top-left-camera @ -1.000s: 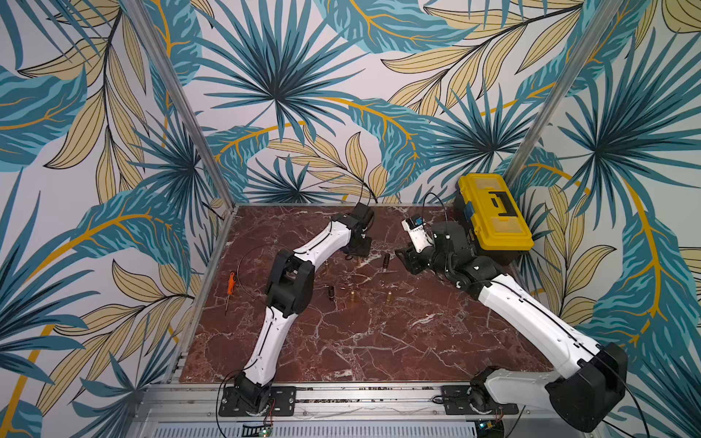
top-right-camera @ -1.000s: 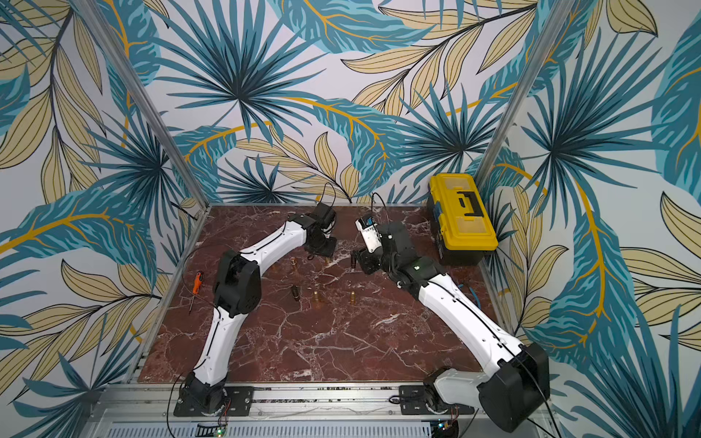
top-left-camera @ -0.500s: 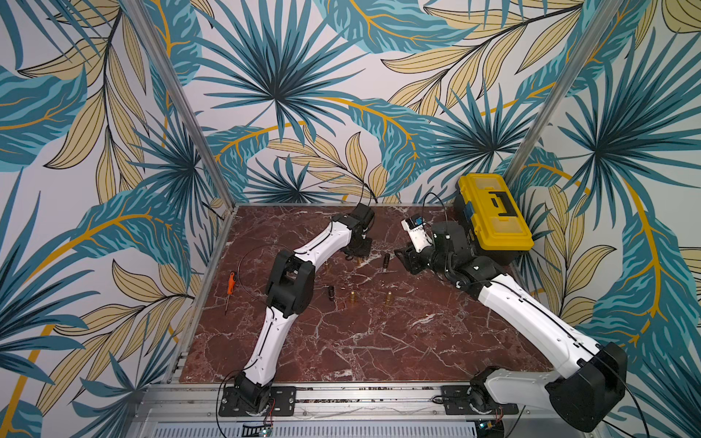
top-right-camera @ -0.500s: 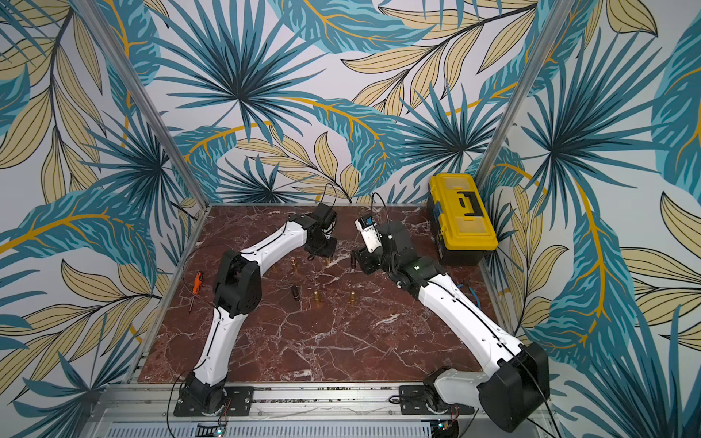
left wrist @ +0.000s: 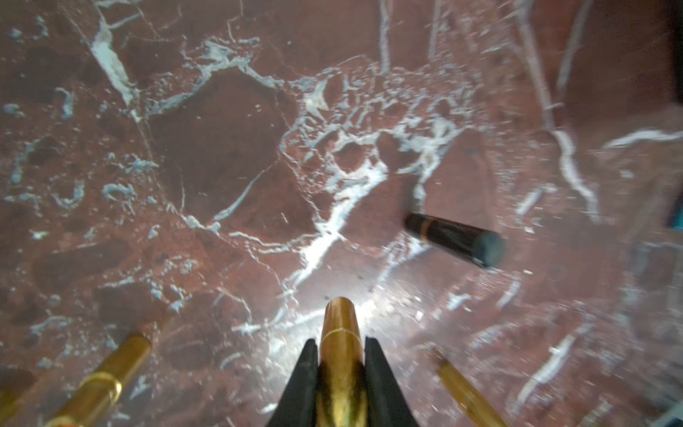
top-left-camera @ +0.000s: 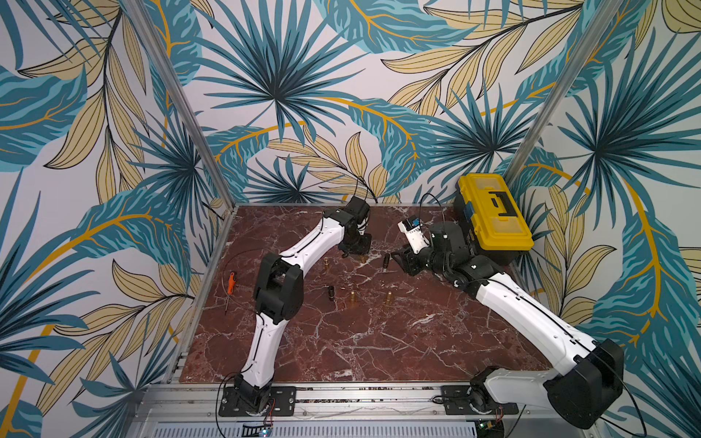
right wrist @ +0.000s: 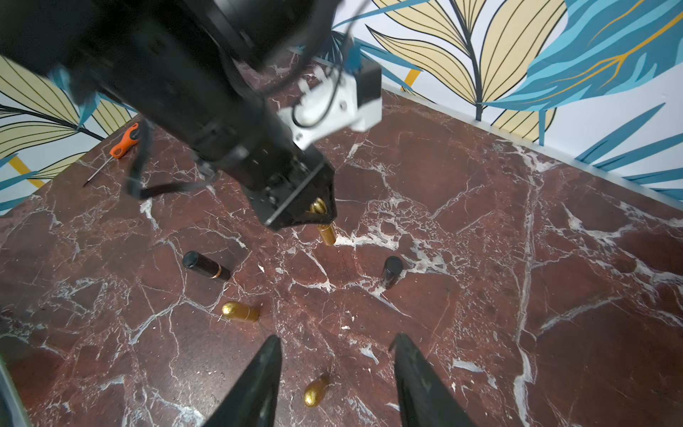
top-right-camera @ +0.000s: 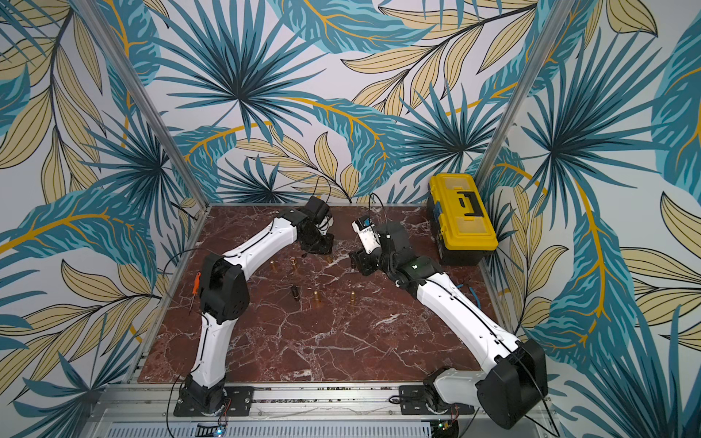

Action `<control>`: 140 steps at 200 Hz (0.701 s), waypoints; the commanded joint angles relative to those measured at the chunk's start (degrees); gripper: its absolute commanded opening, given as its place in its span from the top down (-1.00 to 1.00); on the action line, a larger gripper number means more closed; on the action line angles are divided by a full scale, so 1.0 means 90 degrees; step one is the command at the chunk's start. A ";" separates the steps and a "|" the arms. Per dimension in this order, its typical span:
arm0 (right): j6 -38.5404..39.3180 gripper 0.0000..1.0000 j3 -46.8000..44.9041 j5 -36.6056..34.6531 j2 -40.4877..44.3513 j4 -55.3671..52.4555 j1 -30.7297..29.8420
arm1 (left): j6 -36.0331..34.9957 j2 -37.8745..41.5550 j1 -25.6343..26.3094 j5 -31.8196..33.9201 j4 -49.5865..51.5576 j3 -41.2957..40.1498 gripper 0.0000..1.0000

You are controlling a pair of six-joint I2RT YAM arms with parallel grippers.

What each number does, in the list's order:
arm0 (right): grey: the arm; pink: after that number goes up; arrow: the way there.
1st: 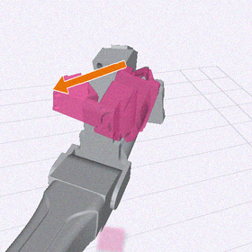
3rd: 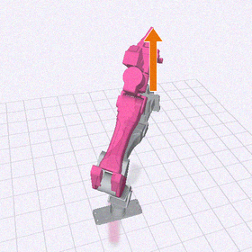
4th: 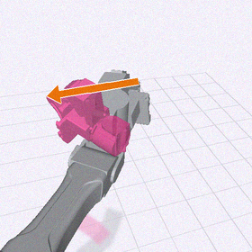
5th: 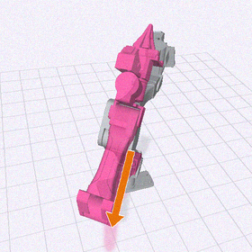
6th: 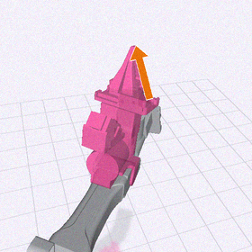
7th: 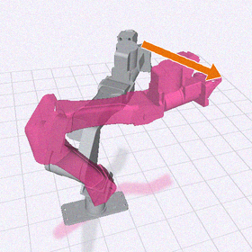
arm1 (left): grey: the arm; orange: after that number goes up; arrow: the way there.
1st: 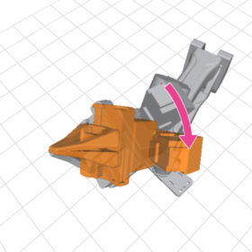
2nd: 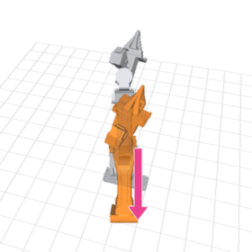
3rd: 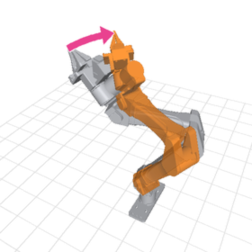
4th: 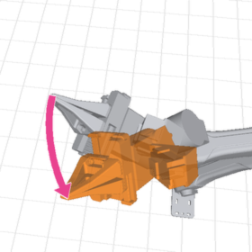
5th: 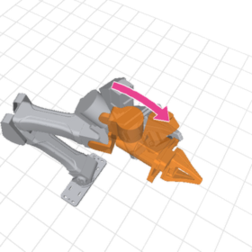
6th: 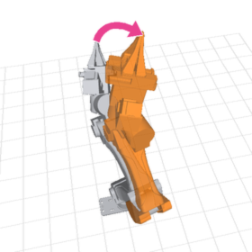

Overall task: Open the lipstick cap
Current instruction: Pick up the lipstick at the center of the board.

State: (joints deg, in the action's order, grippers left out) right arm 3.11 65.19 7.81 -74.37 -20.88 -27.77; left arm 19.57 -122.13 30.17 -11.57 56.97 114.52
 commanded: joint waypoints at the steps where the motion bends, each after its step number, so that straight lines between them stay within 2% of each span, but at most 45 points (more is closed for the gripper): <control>1: 0.0176 -0.03 0.0101 0.0600 -0.0012 -0.0142 -0.0035 | 0.0318 0.1035 -0.0140 -0.1075 0.0164 -0.0336 0.70; 45: 0.0430 -0.08 0.0509 0.1010 -0.0247 -0.0419 -0.0455 | 0.0661 0.2195 -0.0488 -0.2396 0.0164 -0.0988 0.71; 81: 0.0520 -0.11 0.0928 0.1390 -0.0510 -0.0570 -0.0621 | 0.0789 0.2663 -0.0579 -0.2735 0.0174 -0.1181 0.77; 140: 0.0699 -0.11 0.1287 0.1661 -0.0921 -0.0757 -0.0661 | 0.0806 0.2742 -0.0579 -0.3134 0.0174 -0.1109 0.78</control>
State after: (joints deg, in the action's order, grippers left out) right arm 8.21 75.33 20.25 -81.23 -25.76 -33.39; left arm 26.68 -99.11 25.06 -36.93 58.52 104.44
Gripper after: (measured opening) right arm 0.553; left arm 0.210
